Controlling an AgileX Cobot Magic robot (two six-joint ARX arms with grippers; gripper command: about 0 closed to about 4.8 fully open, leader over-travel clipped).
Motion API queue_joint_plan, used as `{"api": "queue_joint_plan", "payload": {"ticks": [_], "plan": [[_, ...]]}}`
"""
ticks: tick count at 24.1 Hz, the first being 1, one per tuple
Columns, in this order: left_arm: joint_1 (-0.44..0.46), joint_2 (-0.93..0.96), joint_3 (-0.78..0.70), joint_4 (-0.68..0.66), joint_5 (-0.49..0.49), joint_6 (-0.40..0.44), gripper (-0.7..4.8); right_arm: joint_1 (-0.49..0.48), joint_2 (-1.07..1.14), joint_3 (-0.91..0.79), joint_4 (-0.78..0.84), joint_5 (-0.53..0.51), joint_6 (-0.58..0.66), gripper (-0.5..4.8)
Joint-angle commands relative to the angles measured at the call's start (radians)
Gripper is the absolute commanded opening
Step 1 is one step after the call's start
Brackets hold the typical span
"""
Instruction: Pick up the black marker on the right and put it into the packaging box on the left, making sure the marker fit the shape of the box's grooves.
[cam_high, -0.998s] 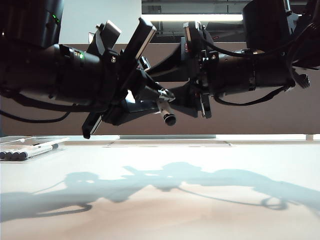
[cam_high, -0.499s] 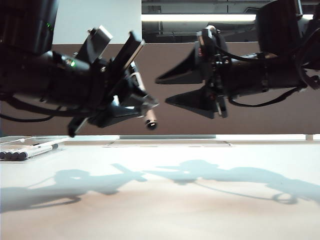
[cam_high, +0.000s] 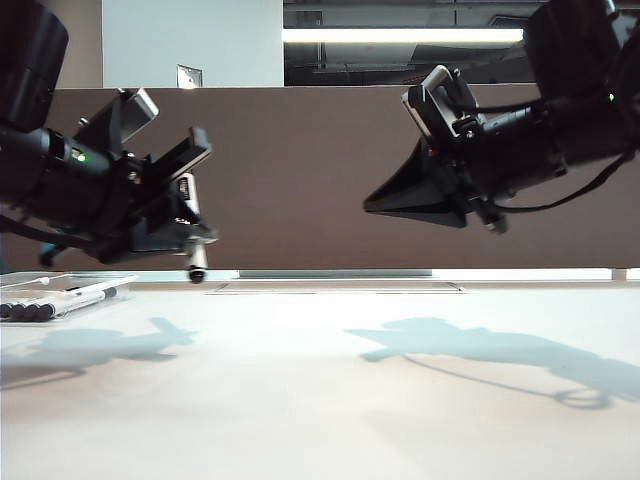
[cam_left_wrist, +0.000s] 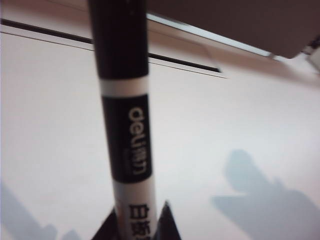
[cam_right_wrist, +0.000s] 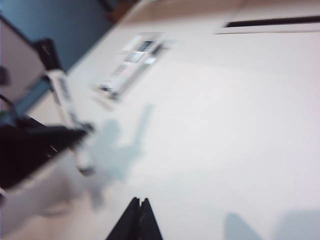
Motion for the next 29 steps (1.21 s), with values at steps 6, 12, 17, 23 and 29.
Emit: {"api": "queue_joint_plan", "payload": {"ticks": [6,12,17,23,29], "plan": [[0.225,-0.016,0.131,-0.223,0.001,0.196,-0.06,0.002,-0.107,0.004,-0.203,0.106,-0.152,-0.06],[0.353,-0.015,0.290,-0.425,0.002,0.339,-0.06,0.002,-0.107,0.004,-0.235,0.106,-0.152,-0.06],[0.459,-0.014,0.364,-0.511,0.003,0.412,-0.06,0.002,-0.107,0.004,-0.236,0.106,-0.152,-0.06],[0.474,0.048,0.452,-0.584,0.004,0.444,-0.06,0.002,-0.107,0.004,-0.236,0.106,-0.152,-0.06],[0.473,0.125,0.468,-0.581,0.004,0.440,-0.06,0.002,-0.107,0.004,-0.236,0.087,-0.152,-0.06]]}}
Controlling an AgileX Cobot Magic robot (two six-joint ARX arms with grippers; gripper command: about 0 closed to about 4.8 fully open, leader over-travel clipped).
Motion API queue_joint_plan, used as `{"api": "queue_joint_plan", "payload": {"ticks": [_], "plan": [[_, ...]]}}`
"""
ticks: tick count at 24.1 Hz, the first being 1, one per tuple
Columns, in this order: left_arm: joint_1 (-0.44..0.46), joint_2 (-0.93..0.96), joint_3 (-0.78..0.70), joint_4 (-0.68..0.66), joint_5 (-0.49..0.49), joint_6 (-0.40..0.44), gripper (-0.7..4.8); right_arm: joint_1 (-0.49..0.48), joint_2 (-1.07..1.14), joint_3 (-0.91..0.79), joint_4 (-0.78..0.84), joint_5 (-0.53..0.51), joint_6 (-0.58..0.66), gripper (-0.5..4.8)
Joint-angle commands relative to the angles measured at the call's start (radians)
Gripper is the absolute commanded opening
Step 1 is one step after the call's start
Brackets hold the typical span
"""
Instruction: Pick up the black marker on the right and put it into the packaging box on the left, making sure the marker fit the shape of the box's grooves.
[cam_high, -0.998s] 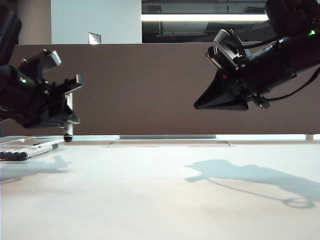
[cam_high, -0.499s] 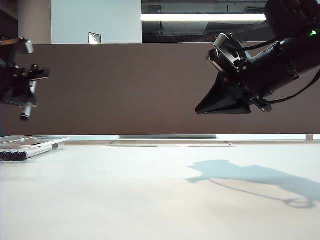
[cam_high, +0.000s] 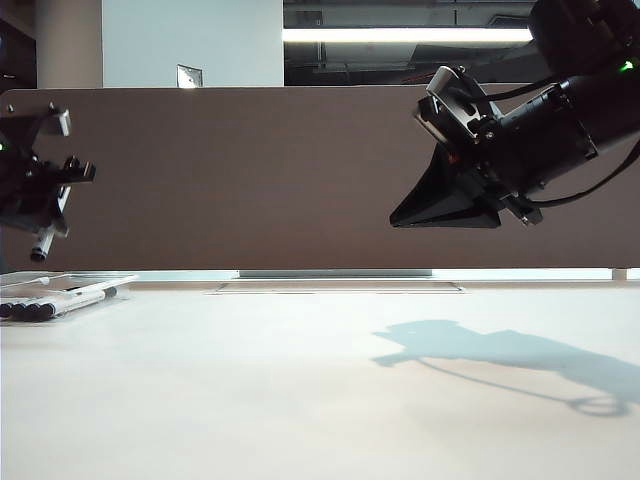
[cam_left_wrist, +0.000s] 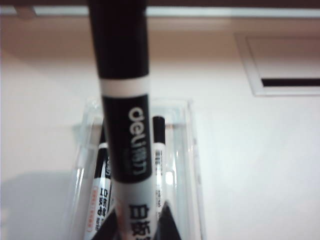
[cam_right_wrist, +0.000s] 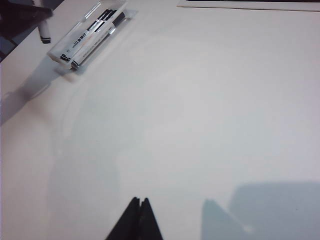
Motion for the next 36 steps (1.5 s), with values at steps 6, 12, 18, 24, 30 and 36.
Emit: {"api": "queue_joint_plan", "payload": {"ticks": [6,12,18,24,30,36], "plan": [[0.000,0.056,0.006,0.041,0.004,0.001,-0.06,0.002,-0.006,0.003,0.010,-0.010,-0.004,-0.06],[-0.006,0.094,0.006,0.086,0.005,0.001,-0.06,0.003,-0.006,0.003,0.010,-0.013,-0.004,-0.06],[-0.035,0.117,0.028,0.084,0.006,0.011,-0.06,0.003,-0.006,0.003,0.010,-0.013,-0.004,-0.06],[-0.043,0.126,0.051,0.076,0.006,0.011,-0.06,0.003,-0.006,0.003,0.010,-0.013,-0.004,-0.06],[-0.043,0.126,0.051,0.046,0.006,0.011,-0.06,0.003,-0.006,0.003,0.011,-0.013,-0.004,-0.06],[-0.050,0.131,0.051,0.037,0.006,0.012,-0.06,0.003,-0.006,0.003,0.011,-0.013,-0.004,-0.06]]}}
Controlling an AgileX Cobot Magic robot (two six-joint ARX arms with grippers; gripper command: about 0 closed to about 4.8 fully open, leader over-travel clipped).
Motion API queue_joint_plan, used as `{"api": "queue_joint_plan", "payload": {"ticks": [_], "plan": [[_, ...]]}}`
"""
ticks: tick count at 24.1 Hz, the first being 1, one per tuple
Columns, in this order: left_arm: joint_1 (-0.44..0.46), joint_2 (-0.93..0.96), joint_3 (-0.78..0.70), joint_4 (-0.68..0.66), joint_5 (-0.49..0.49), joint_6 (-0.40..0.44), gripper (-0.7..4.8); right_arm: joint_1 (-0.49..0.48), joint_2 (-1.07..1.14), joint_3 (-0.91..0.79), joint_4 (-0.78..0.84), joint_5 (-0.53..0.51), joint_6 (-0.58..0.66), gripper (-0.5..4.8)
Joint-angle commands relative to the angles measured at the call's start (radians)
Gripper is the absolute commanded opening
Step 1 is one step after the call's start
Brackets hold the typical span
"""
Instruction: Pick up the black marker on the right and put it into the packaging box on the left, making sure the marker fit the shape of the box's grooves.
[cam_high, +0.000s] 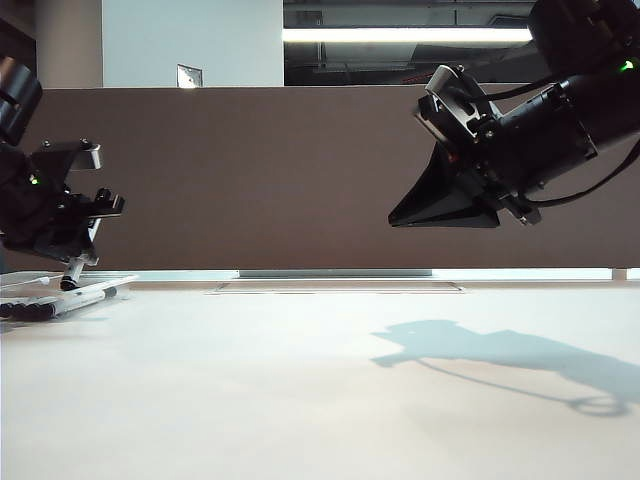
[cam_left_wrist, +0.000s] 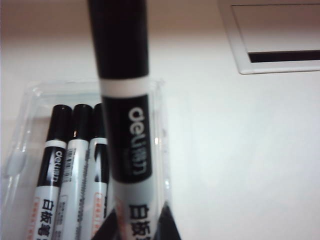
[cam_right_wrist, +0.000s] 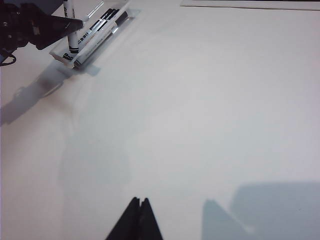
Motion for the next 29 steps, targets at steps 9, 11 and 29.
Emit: {"api": "queue_joint_plan", "payload": {"ticks": [9,11,29], "plan": [[0.000,0.022,0.002,-0.002,0.002,0.019,-0.06,0.002,-0.006,0.003,0.011,-0.005,-0.004,-0.06],[0.000,0.022,0.002,-0.002,0.002,0.019,-0.06,0.002,-0.006,0.003,0.011,-0.005,-0.004,-0.06],[0.000,0.049,0.002,-0.024,0.001,0.020,-0.06,0.002,-0.006,0.003,0.019,-0.005,-0.004,-0.06]]}}
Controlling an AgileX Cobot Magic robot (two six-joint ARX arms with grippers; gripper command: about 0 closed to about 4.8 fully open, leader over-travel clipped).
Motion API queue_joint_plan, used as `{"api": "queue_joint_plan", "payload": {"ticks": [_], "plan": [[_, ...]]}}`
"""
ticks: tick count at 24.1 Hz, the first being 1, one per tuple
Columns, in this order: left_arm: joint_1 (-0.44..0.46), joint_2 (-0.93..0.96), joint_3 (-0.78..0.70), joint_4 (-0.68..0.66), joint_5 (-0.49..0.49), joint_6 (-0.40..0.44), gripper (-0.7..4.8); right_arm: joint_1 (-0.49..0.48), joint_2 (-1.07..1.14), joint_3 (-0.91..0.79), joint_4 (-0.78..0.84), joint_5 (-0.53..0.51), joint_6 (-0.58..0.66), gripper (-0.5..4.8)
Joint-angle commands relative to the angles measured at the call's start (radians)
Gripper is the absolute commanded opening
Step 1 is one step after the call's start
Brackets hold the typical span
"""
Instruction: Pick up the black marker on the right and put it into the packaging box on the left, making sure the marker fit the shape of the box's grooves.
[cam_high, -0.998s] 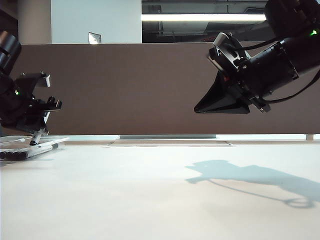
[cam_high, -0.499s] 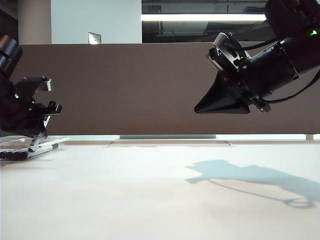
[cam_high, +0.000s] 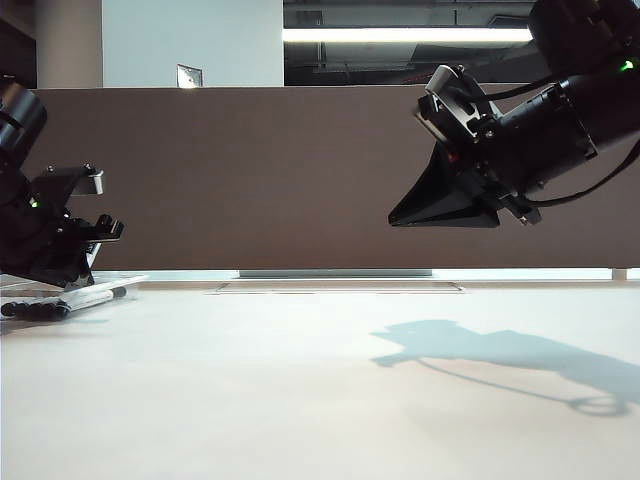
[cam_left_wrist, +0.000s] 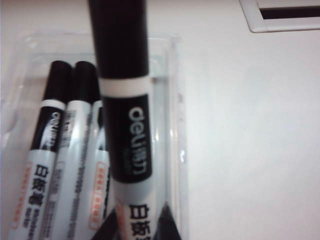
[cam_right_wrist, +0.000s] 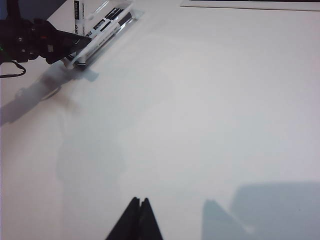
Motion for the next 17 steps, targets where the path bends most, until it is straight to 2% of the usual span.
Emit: {"api": "queue_joint_plan", "payload": {"ticks": [1,7,11,17], "plan": [[0.000,-0.002,0.002,0.005,0.000,0.001,-0.06,0.002,-0.006,0.003,0.018,-0.005,-0.004,-0.06],[0.000,-0.002,0.002,0.006,0.000,0.001,0.01,0.002,-0.006,0.003,0.021,-0.005,-0.004,-0.06],[0.000,-0.002,0.002,0.006,0.000,0.002,0.61,0.002,-0.006,0.003,0.021,-0.006,-0.004,-0.06],[0.000,-0.002,0.002,0.013,0.000,0.004,0.62,0.002,-0.006,0.003,0.021,-0.006,-0.004,-0.06]]}}
